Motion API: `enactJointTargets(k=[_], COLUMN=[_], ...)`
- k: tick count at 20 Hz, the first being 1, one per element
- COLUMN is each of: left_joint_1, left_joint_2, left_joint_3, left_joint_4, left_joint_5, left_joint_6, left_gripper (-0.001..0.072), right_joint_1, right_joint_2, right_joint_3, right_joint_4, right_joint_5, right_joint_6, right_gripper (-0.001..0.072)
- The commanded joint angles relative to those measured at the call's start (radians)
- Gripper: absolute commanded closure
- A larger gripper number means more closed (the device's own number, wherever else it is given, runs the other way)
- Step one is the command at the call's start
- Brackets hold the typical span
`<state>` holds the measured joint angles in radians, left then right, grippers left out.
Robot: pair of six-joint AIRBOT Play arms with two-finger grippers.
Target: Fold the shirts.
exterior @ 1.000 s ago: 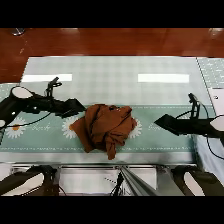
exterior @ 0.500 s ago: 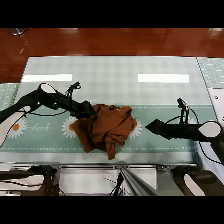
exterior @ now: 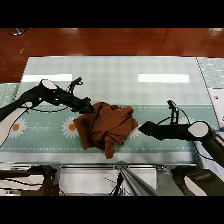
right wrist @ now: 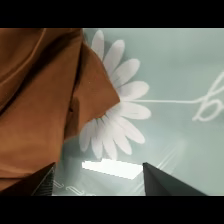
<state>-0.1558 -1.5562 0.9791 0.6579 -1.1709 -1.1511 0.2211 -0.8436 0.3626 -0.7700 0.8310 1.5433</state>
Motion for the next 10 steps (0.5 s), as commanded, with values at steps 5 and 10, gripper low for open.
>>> enactJointTargets(k=[5,10], left_joint_1=[0.0,0.0], left_joint_2=[-0.002,-0.002], left_joint_3=[0.005,0.005], left_joint_4=[0.0,0.0], left_joint_5=[-0.002,-0.001], left_joint_6=[0.003,0.003], left_gripper=[0.0688,0.0687], right_joint_1=[0.047,0.047], right_joint_2=[-0.265,-0.376], right_joint_3=[0.049,0.143], right_joint_4=[0.245,0.245], right_joint_5=[-0.117,-0.115], right_joint_6=[-0.224,-0.251], right_gripper=[0.0116,0.0347])
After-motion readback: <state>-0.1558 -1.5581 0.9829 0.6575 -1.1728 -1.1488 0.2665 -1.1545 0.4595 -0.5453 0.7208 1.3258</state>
